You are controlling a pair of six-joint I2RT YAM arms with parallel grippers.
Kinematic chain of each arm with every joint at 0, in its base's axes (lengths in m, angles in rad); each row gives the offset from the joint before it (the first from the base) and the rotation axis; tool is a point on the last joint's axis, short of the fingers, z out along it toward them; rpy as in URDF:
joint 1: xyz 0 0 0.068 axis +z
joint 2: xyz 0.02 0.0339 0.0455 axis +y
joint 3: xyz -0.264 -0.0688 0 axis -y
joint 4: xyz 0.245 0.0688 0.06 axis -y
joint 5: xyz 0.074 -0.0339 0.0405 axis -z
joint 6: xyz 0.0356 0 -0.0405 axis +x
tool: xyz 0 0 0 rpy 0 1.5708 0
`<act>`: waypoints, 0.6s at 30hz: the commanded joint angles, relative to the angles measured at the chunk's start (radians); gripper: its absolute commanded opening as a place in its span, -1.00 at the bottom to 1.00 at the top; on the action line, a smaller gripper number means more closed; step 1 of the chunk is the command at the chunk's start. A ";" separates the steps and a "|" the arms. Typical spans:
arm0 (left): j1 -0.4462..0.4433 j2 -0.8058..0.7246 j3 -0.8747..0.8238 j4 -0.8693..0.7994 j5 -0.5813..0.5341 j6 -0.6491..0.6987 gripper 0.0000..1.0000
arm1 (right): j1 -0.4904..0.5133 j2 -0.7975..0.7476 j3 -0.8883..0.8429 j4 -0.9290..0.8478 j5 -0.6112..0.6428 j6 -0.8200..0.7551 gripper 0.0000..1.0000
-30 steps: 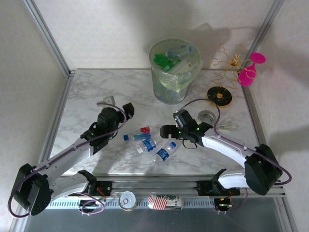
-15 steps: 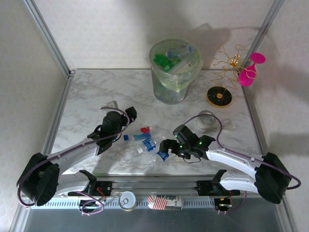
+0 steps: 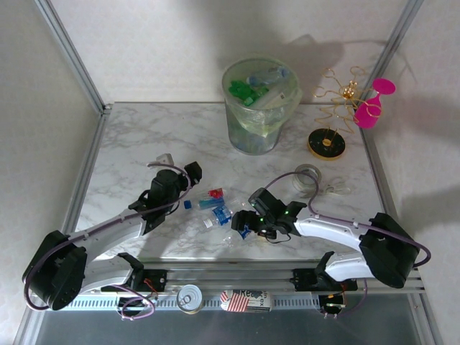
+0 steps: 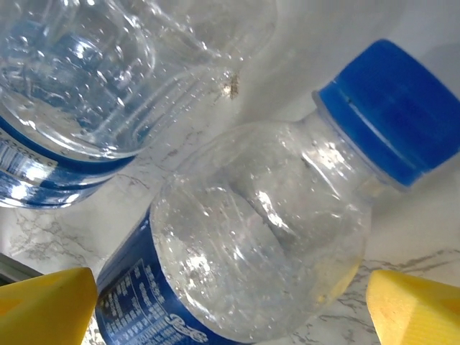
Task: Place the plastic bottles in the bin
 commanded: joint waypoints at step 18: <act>-0.007 0.031 0.020 0.039 -0.004 -0.022 0.99 | 0.011 0.125 0.071 -0.014 0.191 -0.086 0.38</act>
